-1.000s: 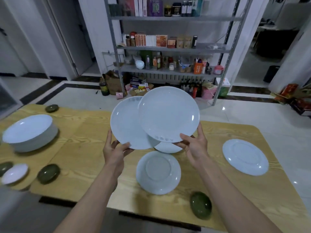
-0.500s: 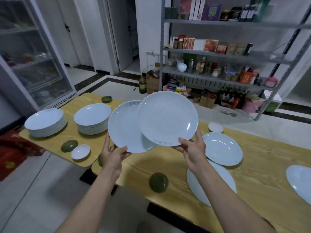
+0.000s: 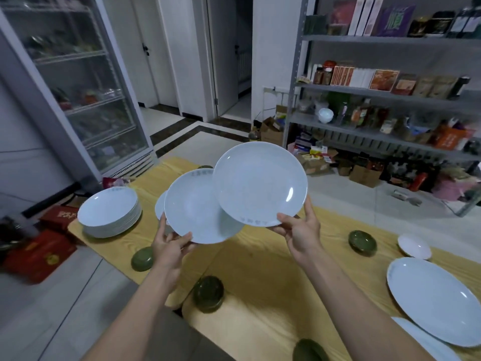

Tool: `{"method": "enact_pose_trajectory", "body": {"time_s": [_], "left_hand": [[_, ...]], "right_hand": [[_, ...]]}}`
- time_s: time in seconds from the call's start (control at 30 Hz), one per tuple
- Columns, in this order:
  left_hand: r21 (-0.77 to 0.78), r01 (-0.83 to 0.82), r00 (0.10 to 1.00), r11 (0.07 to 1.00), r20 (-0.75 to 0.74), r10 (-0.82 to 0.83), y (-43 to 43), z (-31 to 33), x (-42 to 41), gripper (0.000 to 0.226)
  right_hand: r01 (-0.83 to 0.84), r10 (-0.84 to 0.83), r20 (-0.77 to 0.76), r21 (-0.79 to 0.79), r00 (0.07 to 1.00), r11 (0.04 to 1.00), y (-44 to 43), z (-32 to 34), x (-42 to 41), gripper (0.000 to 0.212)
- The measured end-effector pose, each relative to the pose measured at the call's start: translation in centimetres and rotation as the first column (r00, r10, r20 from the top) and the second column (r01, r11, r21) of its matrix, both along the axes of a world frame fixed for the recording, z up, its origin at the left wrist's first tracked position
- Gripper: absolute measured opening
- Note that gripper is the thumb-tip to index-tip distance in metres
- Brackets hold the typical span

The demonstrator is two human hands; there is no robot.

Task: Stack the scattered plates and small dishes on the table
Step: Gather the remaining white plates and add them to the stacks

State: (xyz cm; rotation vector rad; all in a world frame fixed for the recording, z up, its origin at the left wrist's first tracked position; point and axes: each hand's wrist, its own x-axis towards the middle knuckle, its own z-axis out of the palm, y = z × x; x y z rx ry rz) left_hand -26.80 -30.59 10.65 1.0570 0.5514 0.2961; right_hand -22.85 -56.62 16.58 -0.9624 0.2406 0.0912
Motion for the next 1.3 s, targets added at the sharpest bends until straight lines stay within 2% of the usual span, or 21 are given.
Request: {"method": "enact_pose_trajectory", "body": {"time_s": [0.37, 0.63, 0.83, 1.03, 1.3], "left_hand": [[-0.046, 0.022, 0.992, 0.999, -0.123, -0.028, 9.6, -4.8, 7.8, 0.095], [-0.079, 0.177, 0.960, 0.981, -0.208, -0.190, 16.6, -7.2, 12.7, 0.092], [-0.031, 0.306, 0.903, 0.952, -0.307, -0.300, 19.7, -7.6, 14.6, 0.090], [-0.006, 0.389, 0.857, 0.921, -0.364, -0.365, 21.1, -8.5, 15.6, 0.091], [-0.095, 0.485, 0.808, 0.869, -0.333, -0.487, 22.1, -8.9, 16.0, 0.089]], "right_hand": [[0.060, -0.064, -0.061, -0.063, 0.996, 0.996, 8.5, -2.9, 5.9, 0.094], [0.193, -0.202, -0.118, -0.085, 0.972, 0.977, 15.9, -4.6, 8.2, 0.090], [0.244, -0.257, -0.139, -0.104, 0.956, 0.964, 19.7, -6.1, 8.5, 0.087], [0.214, -0.240, -0.210, -0.139, 0.948, 0.967, 22.2, -7.9, 9.0, 0.088], [0.079, -0.134, -0.300, -0.190, 0.944, 0.979, 25.9, -10.5, 10.4, 0.086]]}}
